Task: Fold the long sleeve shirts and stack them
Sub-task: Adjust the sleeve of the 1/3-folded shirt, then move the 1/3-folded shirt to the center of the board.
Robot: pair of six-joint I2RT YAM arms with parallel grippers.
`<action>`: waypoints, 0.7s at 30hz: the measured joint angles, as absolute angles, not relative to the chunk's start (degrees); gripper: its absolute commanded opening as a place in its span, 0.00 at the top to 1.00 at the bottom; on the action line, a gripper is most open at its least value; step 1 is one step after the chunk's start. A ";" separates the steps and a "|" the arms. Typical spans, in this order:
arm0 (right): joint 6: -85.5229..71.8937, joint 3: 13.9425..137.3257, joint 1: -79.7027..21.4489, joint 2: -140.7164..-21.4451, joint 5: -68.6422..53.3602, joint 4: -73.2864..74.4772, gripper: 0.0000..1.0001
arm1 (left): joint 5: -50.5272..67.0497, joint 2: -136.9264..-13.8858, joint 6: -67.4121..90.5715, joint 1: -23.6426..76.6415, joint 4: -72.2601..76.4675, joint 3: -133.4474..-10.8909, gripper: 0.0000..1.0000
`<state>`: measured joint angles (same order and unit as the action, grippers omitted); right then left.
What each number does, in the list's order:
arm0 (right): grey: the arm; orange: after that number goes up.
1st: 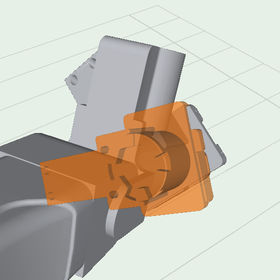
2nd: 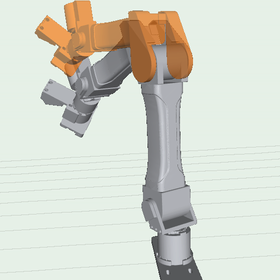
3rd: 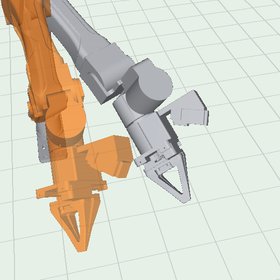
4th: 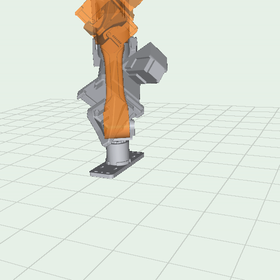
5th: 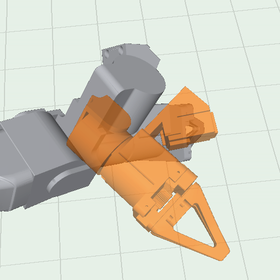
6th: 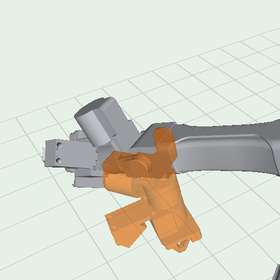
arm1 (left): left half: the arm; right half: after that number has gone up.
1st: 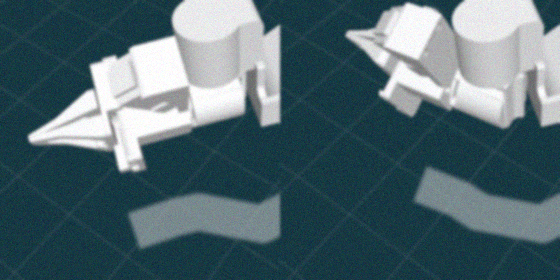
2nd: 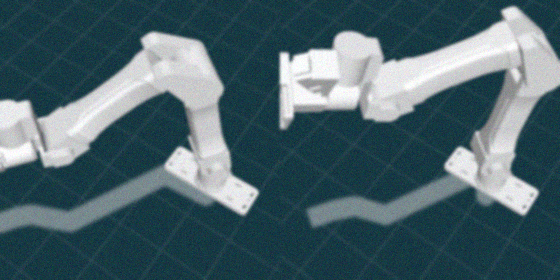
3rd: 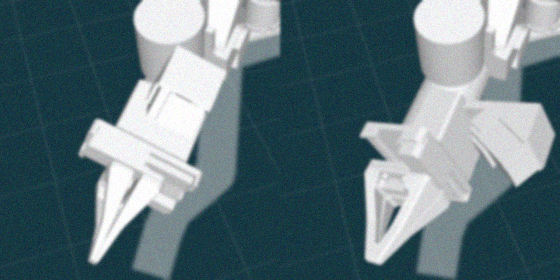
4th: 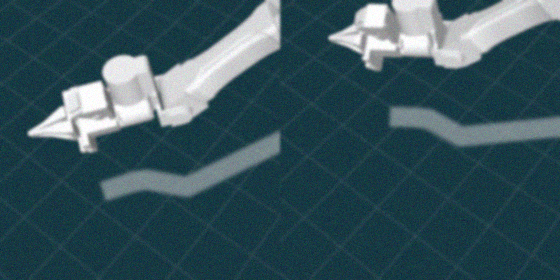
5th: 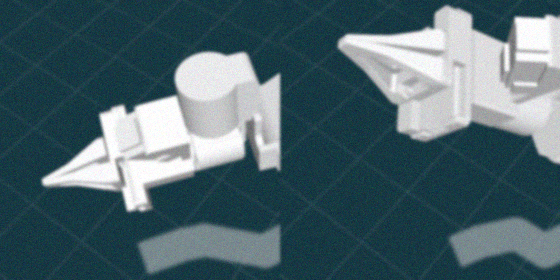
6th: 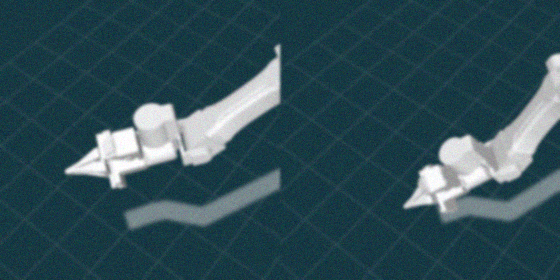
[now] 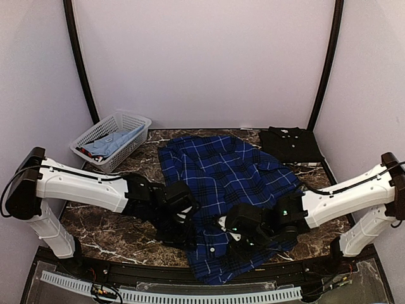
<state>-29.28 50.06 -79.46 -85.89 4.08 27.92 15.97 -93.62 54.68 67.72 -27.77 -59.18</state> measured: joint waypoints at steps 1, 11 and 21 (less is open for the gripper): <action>-29.02 50.30 -79.44 -85.03 4.38 28.60 0.70 | 15.55 -93.41 54.48 67.72 -28.47 -59.31 0.49; -28.40 57.89 -78.26 -83.57 5.39 28.56 1.00 | 9.78 -79.92 53.12 55.59 -32.38 -60.23 0.50; -29.89 50.43 -78.43 -87.85 0.86 22.74 1.00 | 5.37 -82.43 48.69 38.17 -26.35 -58.26 0.54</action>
